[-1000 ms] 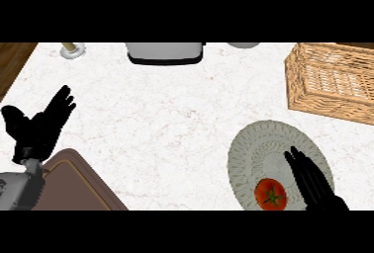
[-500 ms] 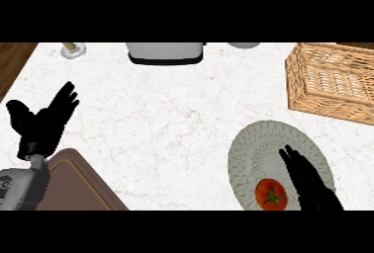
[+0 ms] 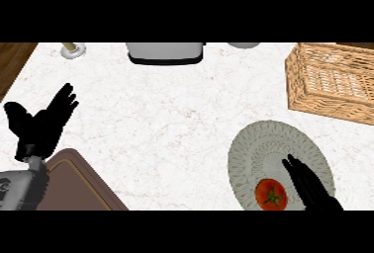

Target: Pick the tomato from the placemat and place it in the basket

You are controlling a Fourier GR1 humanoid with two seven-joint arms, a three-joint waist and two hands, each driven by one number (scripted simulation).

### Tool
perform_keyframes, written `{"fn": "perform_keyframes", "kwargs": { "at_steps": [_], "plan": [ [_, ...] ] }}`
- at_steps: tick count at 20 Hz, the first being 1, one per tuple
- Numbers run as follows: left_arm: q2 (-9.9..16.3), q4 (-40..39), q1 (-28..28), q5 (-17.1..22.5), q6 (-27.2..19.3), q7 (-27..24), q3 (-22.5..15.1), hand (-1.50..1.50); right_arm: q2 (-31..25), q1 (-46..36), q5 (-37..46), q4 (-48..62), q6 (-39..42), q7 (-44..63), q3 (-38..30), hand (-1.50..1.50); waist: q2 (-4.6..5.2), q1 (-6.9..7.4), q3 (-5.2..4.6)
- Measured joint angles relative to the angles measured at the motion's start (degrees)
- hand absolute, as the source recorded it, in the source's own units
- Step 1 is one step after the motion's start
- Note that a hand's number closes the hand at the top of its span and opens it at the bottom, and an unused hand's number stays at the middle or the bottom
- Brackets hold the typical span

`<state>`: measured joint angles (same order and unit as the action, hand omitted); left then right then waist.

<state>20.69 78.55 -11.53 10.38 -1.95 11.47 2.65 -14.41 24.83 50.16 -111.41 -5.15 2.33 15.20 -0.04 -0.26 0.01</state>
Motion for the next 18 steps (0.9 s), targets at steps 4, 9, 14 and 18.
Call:
{"fn": "perform_keyframes", "kwargs": {
  "at_steps": [4,9,14,18],
  "plan": [
    [-1.07,-0.78,-0.85,-1.52,0.26,-0.01,0.47,0.00,0.35,0.36,0.94,0.09,0.23,-1.05,1.13,-1.50,0.00,-0.01,-0.01],
    [-1.10,-0.94,-0.03,-1.93,1.77,-0.84,2.28,0.00,2.09,-1.36,4.45,3.08,-1.04,0.33,1.62,-1.50,0.01,0.09,-0.01],
    [-1.65,1.25,0.88,-2.65,2.52,0.35,2.90,0.00,2.99,-3.96,6.64,4.80,-0.32,2.46,1.04,-1.50,0.01,0.16,0.00],
    [-2.56,0.65,-0.38,-3.43,2.32,0.95,3.19,0.00,3.67,-3.77,9.51,7.46,-2.15,2.27,2.11,1.50,0.00,0.09,-0.02]
  ]
}}
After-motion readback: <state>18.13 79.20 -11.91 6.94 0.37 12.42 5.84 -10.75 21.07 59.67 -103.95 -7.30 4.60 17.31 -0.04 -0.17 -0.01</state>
